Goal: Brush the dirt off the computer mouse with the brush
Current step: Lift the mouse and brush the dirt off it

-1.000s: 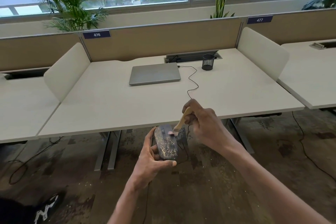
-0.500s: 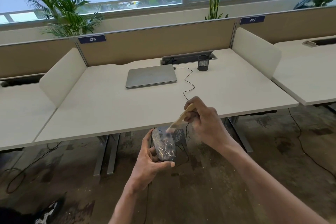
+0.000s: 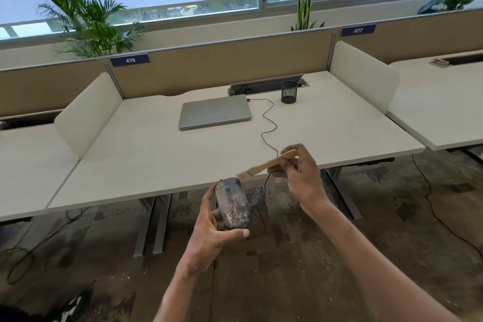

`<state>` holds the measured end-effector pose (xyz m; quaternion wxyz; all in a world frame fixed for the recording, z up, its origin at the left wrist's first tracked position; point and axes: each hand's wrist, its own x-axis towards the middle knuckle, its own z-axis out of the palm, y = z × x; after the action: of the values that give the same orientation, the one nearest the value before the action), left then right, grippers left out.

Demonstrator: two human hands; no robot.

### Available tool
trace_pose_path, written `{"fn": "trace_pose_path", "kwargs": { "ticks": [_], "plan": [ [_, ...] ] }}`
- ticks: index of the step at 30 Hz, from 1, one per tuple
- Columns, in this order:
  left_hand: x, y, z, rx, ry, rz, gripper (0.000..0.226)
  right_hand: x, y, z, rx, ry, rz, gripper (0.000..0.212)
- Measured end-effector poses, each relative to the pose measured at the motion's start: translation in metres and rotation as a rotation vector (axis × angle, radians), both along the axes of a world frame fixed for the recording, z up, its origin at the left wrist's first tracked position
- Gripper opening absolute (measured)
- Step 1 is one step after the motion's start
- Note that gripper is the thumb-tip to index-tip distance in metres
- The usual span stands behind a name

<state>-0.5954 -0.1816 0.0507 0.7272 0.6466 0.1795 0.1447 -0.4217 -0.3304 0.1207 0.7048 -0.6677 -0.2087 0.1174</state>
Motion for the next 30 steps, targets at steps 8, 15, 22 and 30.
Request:
{"fn": "trace_pose_path", "kwargs": {
  "ticks": [8,15,22,30],
  "plan": [
    [-0.002,0.000,0.004,-0.006,-0.001,0.022,0.127,-0.009,-0.015,-0.015,-0.005,0.128,0.060,0.010],
    [0.003,-0.003,0.006,0.004,-0.003,0.016,0.124,-0.007,-0.010,0.003,-0.101,-0.074,0.015,0.020],
    [0.001,0.000,0.002,0.029,0.029,0.014,0.126,-0.022,-0.014,0.014,-0.212,-0.446,-0.036,0.026],
    [0.001,0.004,-0.005,0.056,0.045,0.017,0.126,-0.034,-0.010,0.029,-0.431,-0.805,0.088,0.040]
  ]
}}
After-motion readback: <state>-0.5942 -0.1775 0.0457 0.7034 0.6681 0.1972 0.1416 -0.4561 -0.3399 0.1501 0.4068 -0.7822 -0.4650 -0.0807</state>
